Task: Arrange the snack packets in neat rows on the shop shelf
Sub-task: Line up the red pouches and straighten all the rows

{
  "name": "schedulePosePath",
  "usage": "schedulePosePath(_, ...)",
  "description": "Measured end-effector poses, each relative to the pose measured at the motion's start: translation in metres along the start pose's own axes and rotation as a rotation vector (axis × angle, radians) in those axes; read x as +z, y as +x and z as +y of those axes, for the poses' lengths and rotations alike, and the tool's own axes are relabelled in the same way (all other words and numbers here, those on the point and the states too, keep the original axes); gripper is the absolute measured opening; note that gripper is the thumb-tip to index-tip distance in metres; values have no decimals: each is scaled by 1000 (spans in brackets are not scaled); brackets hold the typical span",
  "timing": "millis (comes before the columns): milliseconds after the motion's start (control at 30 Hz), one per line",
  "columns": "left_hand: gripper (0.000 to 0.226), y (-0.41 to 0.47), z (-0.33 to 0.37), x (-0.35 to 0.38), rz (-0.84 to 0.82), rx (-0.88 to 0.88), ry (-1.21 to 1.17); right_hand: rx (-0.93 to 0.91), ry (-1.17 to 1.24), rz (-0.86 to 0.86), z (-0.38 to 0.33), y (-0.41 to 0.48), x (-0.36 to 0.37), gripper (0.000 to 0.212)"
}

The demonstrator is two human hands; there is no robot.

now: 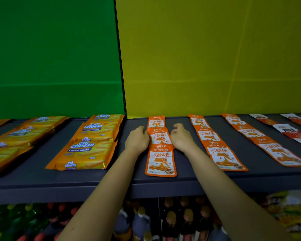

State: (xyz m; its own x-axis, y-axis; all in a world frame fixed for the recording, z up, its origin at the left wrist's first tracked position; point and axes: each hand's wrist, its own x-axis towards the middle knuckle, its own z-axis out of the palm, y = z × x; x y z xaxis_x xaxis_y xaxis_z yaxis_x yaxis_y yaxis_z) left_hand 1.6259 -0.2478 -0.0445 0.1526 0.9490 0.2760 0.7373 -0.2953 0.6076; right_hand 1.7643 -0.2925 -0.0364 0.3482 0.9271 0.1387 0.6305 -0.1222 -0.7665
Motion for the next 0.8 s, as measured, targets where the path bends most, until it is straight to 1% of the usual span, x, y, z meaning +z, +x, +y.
schedulePosePath(100, 32, -6, -1, -3, 15, -6, -19, -20, -18, 25, 4, -15, -1, 42)
schedulePosePath(267, 33, -10, 0, -5, -35, -18, -26, -42, -24, 57, 3, -26, 0, 39)
schedulePosePath(433, 38, -11, 0, -6, -65, 27, 63, -49, -15, 61, 1, -29, 0, 37)
schedulePosePath(600, 39, -13, 1, -7, -69, 51, 88, -55, -2, 53, -1, -33, -1, 36)
schedulePosePath(800, 35, -22, 4, -13, -109, 1, 60, -57, 23, 8, 0, -43, -11, 40)
